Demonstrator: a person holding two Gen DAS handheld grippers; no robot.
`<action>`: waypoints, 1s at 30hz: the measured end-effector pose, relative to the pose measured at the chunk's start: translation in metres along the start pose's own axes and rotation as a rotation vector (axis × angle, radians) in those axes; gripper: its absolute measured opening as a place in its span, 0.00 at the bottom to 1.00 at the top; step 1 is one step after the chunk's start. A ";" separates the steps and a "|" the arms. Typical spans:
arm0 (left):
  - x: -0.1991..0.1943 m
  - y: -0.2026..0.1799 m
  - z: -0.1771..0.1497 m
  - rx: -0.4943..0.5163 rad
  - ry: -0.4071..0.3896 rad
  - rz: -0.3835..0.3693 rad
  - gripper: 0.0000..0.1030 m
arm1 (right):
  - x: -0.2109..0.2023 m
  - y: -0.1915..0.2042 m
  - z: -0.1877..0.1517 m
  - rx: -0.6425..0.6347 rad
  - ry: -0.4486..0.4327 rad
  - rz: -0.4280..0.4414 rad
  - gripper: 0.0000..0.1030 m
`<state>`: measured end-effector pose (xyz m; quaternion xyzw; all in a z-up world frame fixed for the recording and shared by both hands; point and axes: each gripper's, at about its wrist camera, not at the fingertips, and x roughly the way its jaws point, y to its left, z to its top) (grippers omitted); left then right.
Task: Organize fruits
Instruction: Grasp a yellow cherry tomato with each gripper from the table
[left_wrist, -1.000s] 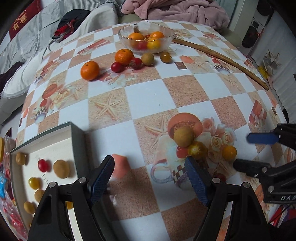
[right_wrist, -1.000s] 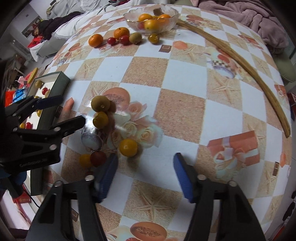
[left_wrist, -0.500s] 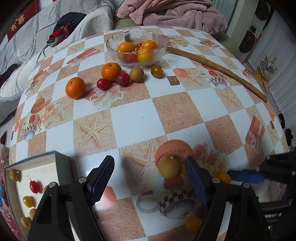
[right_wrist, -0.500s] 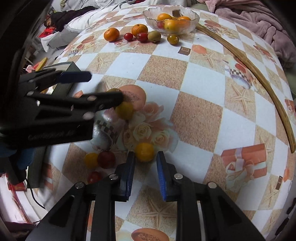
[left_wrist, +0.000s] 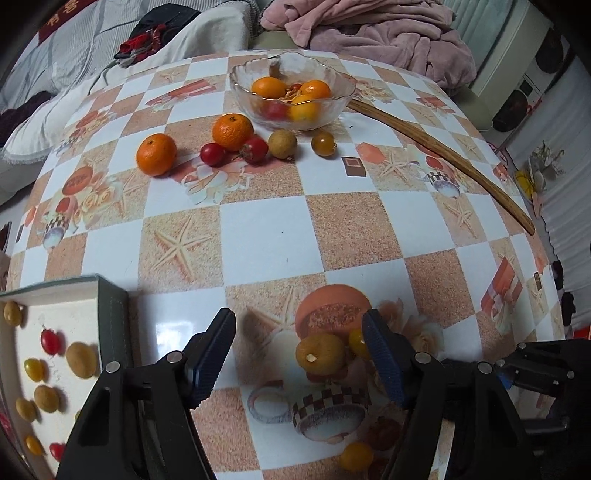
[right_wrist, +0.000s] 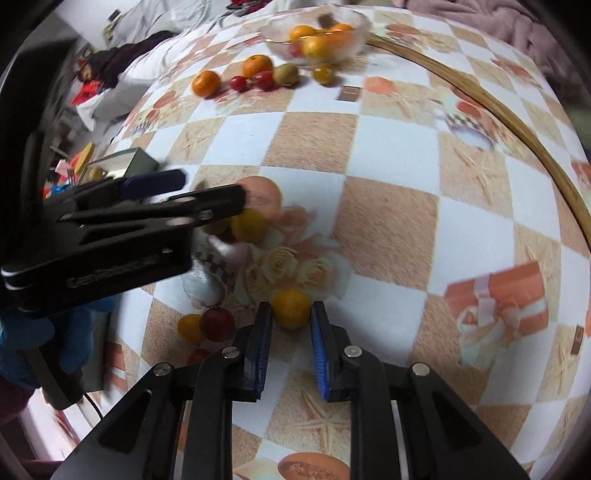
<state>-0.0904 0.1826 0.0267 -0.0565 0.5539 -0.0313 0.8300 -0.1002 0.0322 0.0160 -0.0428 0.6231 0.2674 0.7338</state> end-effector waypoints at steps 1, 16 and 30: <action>-0.002 0.002 -0.003 -0.005 0.002 0.001 0.71 | 0.000 -0.002 -0.001 0.005 0.001 0.000 0.22; 0.000 -0.005 -0.016 0.102 0.019 -0.006 0.71 | 0.002 -0.002 -0.003 0.003 0.007 0.011 0.22; 0.003 -0.027 -0.007 0.117 0.015 -0.182 0.31 | 0.002 -0.007 -0.001 0.045 0.001 0.044 0.22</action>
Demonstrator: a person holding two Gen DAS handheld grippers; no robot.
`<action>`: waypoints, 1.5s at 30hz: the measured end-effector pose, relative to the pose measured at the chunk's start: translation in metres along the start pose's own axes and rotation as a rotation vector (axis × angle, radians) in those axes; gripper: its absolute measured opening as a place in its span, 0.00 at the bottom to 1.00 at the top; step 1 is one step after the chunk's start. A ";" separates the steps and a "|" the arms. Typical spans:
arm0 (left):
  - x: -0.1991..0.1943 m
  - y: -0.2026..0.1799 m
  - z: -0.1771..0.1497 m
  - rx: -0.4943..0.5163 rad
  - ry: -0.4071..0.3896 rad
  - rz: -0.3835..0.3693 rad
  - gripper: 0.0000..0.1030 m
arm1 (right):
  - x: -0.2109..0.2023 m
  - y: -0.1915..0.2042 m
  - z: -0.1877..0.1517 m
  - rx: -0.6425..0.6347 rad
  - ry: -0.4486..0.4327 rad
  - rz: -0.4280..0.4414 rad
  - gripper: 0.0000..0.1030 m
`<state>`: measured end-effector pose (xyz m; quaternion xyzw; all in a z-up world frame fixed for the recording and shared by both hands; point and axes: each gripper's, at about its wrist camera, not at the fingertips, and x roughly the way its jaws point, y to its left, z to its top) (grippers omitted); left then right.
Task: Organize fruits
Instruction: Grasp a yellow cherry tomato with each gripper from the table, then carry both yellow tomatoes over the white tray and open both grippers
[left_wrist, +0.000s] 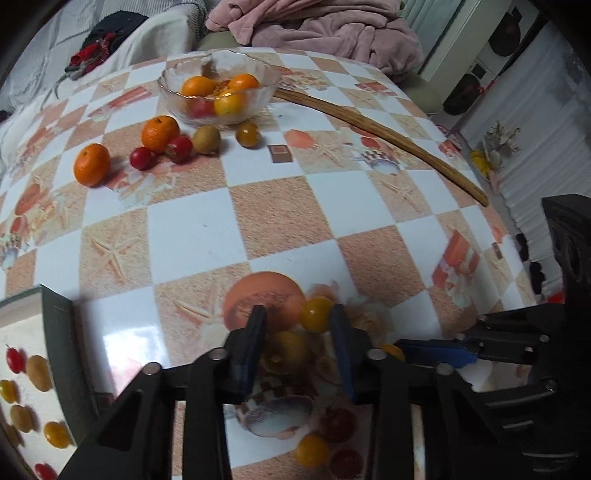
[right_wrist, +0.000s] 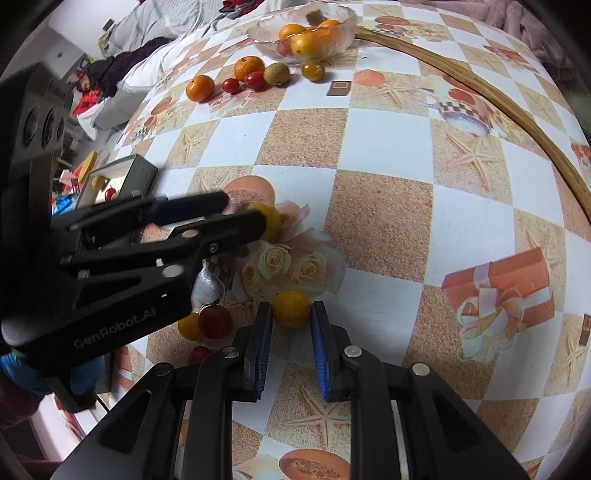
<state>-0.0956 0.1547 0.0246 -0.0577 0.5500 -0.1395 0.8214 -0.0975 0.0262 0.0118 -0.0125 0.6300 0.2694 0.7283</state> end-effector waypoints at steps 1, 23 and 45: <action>0.000 -0.001 -0.001 0.003 0.004 -0.008 0.31 | -0.001 -0.002 -0.001 0.014 -0.001 0.005 0.22; 0.000 -0.013 -0.025 0.054 0.055 0.035 0.25 | -0.009 -0.008 -0.008 0.046 -0.001 0.008 0.22; 0.019 -0.027 0.007 0.067 0.036 0.041 0.25 | -0.019 -0.023 -0.013 0.092 -0.019 -0.001 0.22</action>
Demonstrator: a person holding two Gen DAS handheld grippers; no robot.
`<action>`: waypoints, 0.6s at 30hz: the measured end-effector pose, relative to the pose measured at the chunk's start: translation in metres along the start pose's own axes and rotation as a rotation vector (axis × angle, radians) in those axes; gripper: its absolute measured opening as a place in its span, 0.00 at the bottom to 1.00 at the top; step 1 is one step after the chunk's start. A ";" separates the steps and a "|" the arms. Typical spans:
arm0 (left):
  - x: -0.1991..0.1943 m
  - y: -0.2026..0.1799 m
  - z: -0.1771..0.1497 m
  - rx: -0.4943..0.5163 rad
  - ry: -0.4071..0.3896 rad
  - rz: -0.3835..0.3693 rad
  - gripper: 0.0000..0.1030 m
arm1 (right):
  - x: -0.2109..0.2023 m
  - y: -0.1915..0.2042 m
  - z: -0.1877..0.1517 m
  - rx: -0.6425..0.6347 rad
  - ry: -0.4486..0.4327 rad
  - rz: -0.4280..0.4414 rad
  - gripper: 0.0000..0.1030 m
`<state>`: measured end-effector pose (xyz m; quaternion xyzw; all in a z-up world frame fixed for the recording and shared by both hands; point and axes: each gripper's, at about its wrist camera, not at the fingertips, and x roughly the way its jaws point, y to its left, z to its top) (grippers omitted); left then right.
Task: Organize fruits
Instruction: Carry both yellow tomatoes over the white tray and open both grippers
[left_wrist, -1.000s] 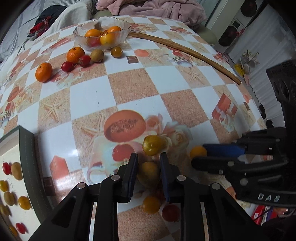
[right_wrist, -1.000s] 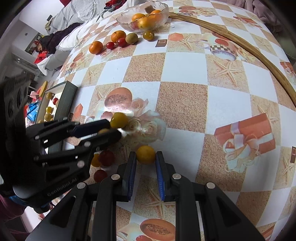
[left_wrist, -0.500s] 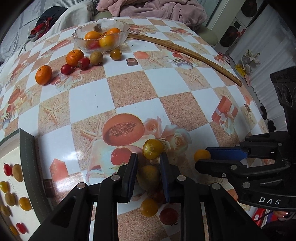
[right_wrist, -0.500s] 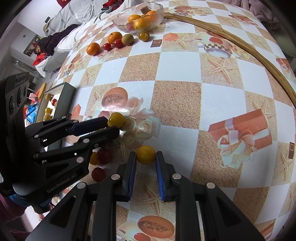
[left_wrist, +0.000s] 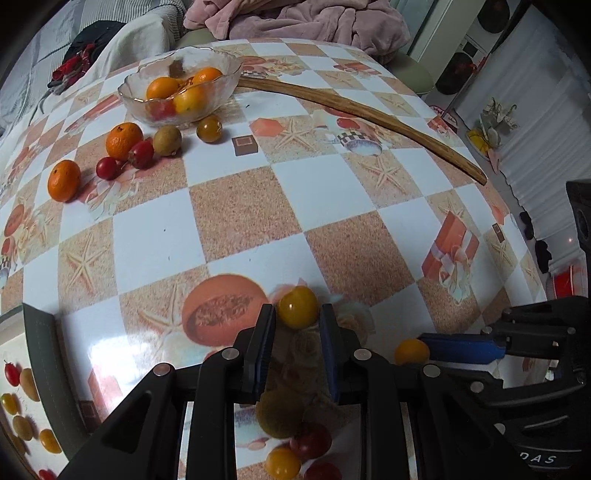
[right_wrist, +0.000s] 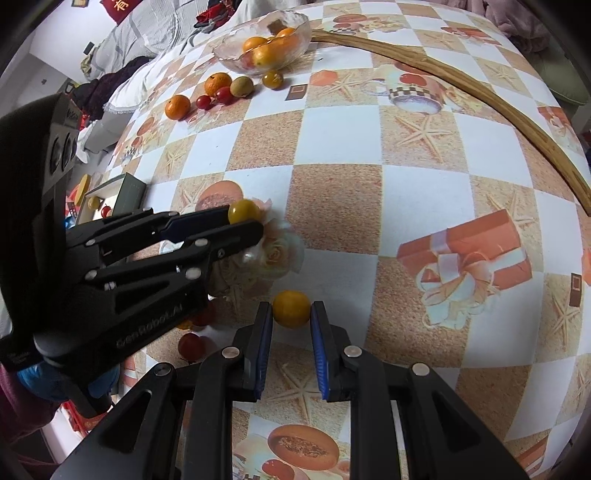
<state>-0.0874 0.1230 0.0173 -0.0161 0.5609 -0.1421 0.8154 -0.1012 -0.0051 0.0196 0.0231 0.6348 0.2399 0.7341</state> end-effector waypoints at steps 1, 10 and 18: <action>0.001 0.000 0.002 0.000 -0.002 0.002 0.25 | -0.001 -0.002 0.000 0.005 -0.001 -0.001 0.22; 0.007 -0.003 0.015 -0.013 -0.026 -0.004 0.21 | -0.005 -0.008 -0.001 0.037 -0.011 -0.001 0.22; -0.004 0.010 0.013 -0.093 -0.040 -0.026 0.21 | -0.011 -0.007 0.001 0.031 -0.018 -0.002 0.22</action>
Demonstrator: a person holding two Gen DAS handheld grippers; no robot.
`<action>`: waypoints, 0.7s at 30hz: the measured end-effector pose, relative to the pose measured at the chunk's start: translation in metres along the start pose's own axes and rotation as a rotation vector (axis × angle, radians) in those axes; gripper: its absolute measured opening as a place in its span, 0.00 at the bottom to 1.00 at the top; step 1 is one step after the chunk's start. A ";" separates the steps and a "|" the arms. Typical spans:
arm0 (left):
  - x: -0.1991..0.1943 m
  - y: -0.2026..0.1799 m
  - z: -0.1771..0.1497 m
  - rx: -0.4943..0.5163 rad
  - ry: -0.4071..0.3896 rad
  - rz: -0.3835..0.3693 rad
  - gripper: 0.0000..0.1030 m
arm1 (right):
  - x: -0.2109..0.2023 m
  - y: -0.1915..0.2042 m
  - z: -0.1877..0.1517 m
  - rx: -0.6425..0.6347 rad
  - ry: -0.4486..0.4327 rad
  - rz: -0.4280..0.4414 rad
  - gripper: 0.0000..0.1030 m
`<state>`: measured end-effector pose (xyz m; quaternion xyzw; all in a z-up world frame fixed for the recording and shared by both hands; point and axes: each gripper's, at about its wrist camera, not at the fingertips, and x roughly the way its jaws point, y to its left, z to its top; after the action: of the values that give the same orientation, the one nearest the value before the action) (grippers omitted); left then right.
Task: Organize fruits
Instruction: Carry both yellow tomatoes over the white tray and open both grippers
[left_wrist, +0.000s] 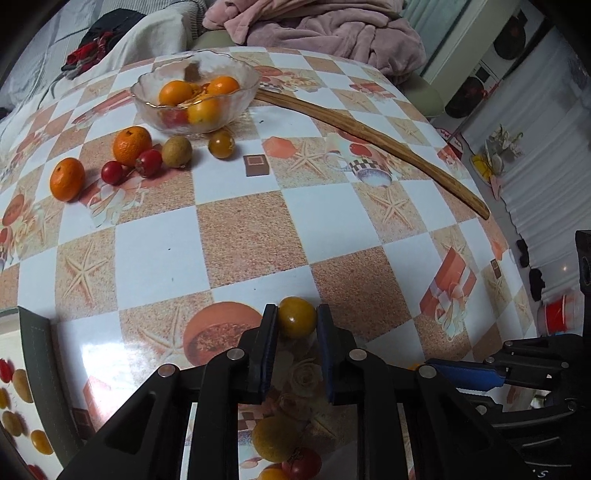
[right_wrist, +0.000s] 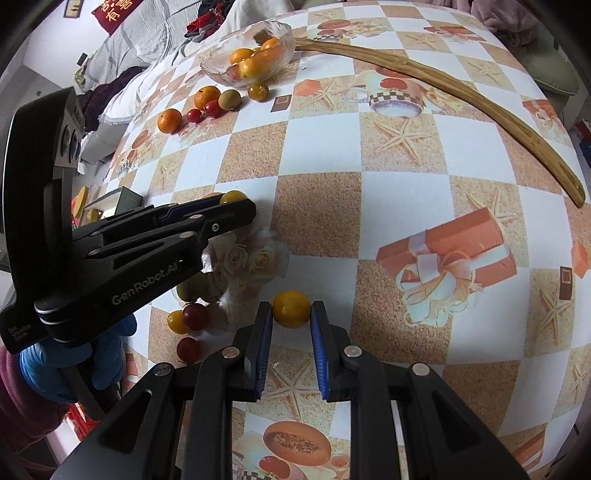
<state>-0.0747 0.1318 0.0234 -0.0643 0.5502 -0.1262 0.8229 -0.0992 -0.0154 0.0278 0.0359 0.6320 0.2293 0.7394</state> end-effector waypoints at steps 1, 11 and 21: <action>-0.002 0.001 0.000 -0.005 -0.005 0.002 0.21 | 0.000 0.001 0.001 -0.003 0.000 0.000 0.22; -0.053 0.029 -0.016 -0.099 -0.084 0.028 0.21 | -0.003 0.033 0.013 -0.075 0.002 0.010 0.22; -0.115 0.083 -0.064 -0.245 -0.144 0.143 0.21 | 0.017 0.118 0.028 -0.261 0.043 0.071 0.22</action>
<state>-0.1643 0.2460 0.0802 -0.1336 0.5040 0.0057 0.8533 -0.1056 0.1026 0.0581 -0.0432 0.6110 0.3362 0.7154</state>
